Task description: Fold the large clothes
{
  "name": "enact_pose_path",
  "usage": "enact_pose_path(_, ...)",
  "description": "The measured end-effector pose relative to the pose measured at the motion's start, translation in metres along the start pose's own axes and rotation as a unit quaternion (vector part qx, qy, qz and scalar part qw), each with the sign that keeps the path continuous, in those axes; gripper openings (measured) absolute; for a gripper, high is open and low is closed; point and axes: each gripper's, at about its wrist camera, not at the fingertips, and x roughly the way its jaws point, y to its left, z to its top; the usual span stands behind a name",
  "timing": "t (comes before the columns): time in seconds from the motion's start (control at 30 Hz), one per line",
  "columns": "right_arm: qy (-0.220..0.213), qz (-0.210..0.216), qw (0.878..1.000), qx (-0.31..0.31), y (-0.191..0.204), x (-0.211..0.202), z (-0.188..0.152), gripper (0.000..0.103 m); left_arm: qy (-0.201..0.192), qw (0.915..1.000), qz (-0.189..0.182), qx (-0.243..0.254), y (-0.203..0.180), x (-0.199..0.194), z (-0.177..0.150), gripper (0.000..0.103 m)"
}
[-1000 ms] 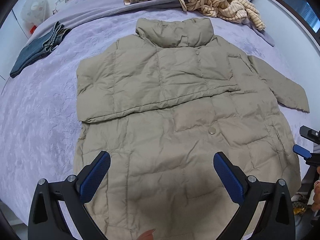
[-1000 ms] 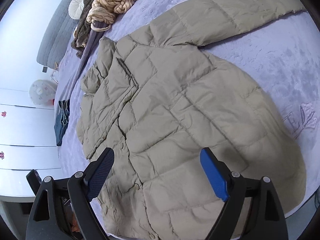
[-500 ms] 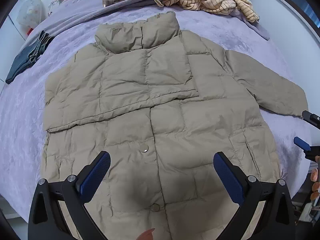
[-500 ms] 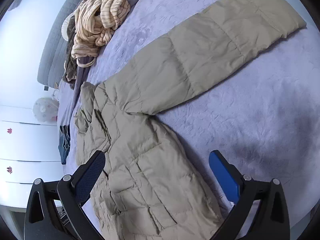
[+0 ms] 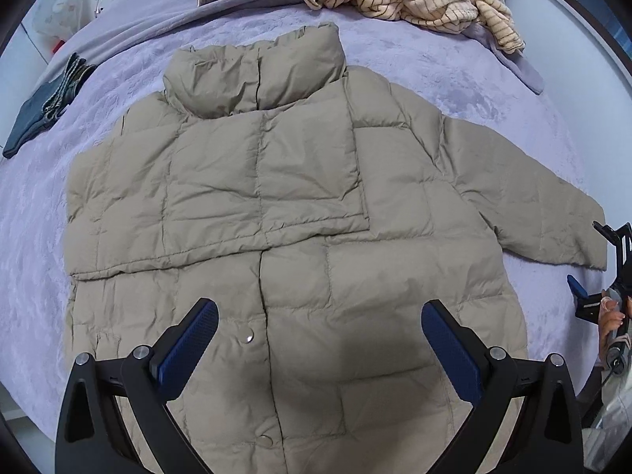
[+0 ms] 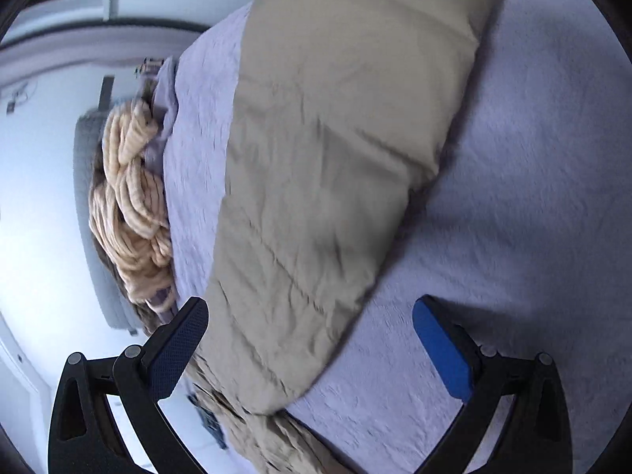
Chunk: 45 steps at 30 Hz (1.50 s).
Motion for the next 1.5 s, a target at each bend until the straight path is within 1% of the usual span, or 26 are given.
enact_pose_path(0.1, -0.02, 0.077, 0.994, 0.068, -0.007, 0.006, 0.02, 0.103, -0.018, 0.9998, 0.009, -0.004, -0.001, -0.002, 0.014, 0.103)
enact_pose_path(0.17, -0.029, 0.114, 0.988, 0.104, -0.007, 0.01, 0.027, 0.095, -0.034, 0.9993, 0.014, -0.012, 0.002, -0.006, 0.024, 0.103)
enact_pose_path(0.2, -0.029, 0.129, 0.984, 0.118, -0.006, 0.013, 0.028, 0.073, -0.04, 0.9989, 0.015, -0.017, 0.005, -0.007, 0.029, 0.103)
enact_pose_path(0.23, -0.022, 0.142, 0.981, 0.128, -0.004, 0.017, 0.03, 0.038, -0.045, 0.9986, 0.017, -0.021, 0.009, -0.009, 0.033, 0.103)
enact_pose_path(0.3, -0.006, 0.146, 0.982, 0.12, 0.005, 0.024, 0.029, 0.009, -0.054, 0.998, 0.022, -0.026, 0.017, -0.012, 0.04, 0.103)
enact_pose_path(0.33, -0.003, 0.15, 0.983, 0.105, 0.014, 0.025, 0.028, 0.008, -0.057, 0.9977, 0.025, -0.028, 0.022, -0.013, 0.042, 0.103)
enact_pose_path(0.43, 0.01, 0.182, 0.982, 0.058, 0.047, 0.026, 0.02, 0.008, -0.066, 0.9967, 0.033, -0.035, 0.038, -0.015, 0.044, 0.103)
enact_pose_path(0.5, 0.03, 0.204, 0.978, 0.015, 0.083, 0.031, 0.01, 0.008, -0.068, 0.9962, 0.037, -0.039, 0.052, -0.015, 0.045, 0.103)
enact_pose_path(0.6, 0.062, 0.209, 0.974, -0.067, 0.139, 0.042, -0.015, 0.008, -0.071, 0.9954, 0.048, -0.044, 0.072, -0.01, 0.044, 0.103)
enact_pose_path(0.67, 0.096, 0.2, 0.965, -0.139, 0.182, 0.053, -0.043, 0.008, -0.072, 0.9947, 0.051, -0.052, 0.087, -0.007, 0.042, 0.103)
enact_pose_path(0.73, 0.117, 0.182, 0.951, -0.22, 0.226, 0.068, -0.082, 0.008, -0.074, 0.994, 0.048, -0.065, 0.106, -0.005, 0.04, 0.103)
enact_pose_path(0.77, 0.125, 0.168, 0.941, -0.266, 0.242, 0.074, -0.107, 0.008, -0.075, 0.9936, 0.048, -0.07, 0.113, -0.004, 0.039, 0.103)
enact_pose_path(0.8, 0.132, 0.151, 0.929, -0.311, 0.26, 0.083, -0.132, 0.008, -0.076, 0.9932, 0.048, -0.074, 0.122, -0.003, 0.038, 0.103)
enact_pose_path(0.87, 0.147, 0.117, 0.899, -0.397, 0.288, 0.105, -0.188, 0.008, -0.077, 0.9924, 0.051, -0.081, 0.139, -0.001, 0.038, 0.103)
enact_pose_path(0.93, 0.169, 0.093, 0.87, -0.453, 0.295, 0.127, -0.239, 0.008, -0.08, 0.9916, 0.052, -0.087, 0.156, 0.001, 0.038, 0.103)
enact_pose_path(0.97, 0.186, 0.075, 0.853, -0.482, 0.298, 0.145, -0.27, 0.008, -0.083, 0.9911, 0.054, -0.09, 0.164, 0.001, 0.037, 0.103)
enact_pose_path(1.0, 0.197, 0.056, 0.84, -0.503, 0.296, 0.161, -0.294, 0.008, -0.085, 0.9905, 0.057, -0.092, 0.173, 0.002, 0.037, 0.103)
enact_pose_path(1.07, 0.213, 0.007, 0.816, -0.538, 0.284, 0.194, -0.334, 0.008, -0.088, 0.9893, 0.06, -0.099, 0.19, 0.004, 0.035, 0.103)
enact_pose_path(1.1, 0.221, -0.011, 0.808, -0.546, 0.271, 0.204, -0.349, 0.008, -0.089, 0.9887, 0.062, -0.103, 0.198, 0.005, 0.034, 0.103)
enact_pose_path(1.17, 0.239, -0.058, 0.801, -0.546, 0.248, 0.231, -0.371, 0.008, -0.089, 0.9879, 0.064, -0.11, 0.211, 0.01, 0.032, 0.103)
enact_pose_path(1.3, 0.243, -0.106, 0.803, -0.534, 0.222, 0.255, -0.375, 0.009, -0.087, 0.9875, 0.061, -0.117, 0.225, 0.022, 0.026, 0.103)
enact_pose_path(1.37, 0.24, -0.12, 0.799, -0.538, 0.214, 0.25, -0.375, 0.019, -0.083, 0.9883, 0.053, -0.117, 0.226, 0.029, 0.024, 0.103)
enact_pose_path(1.4, 0.242, -0.127, 0.798, -0.537, 0.213, 0.25, -0.375, 0.04, -0.08, 0.9888, 0.047, -0.117, 0.226, 0.034, 0.025, 0.103)
enact_pose_path(1.43, 0.248, -0.125, 0.8, -0.532, 0.216, 0.247, -0.373, 0.067, -0.078, 0.9892, 0.042, -0.117, 0.225, 0.036, 0.026, 0.103)
enact_pose_path(1.47, 0.255, -0.114, 0.805, -0.524, 0.217, 0.241, -0.371, 0.073, -0.077, 0.9894, 0.036, -0.118, 0.225, 0.038, 0.027, 0.103)
enact_pose_path(1.5, 0.26, -0.105, 0.809, -0.517, 0.22, 0.233, -0.367, 0.075, -0.079, 0.9892, 0.028, -0.12, 0.225, 0.039, 0.028, 0.103)
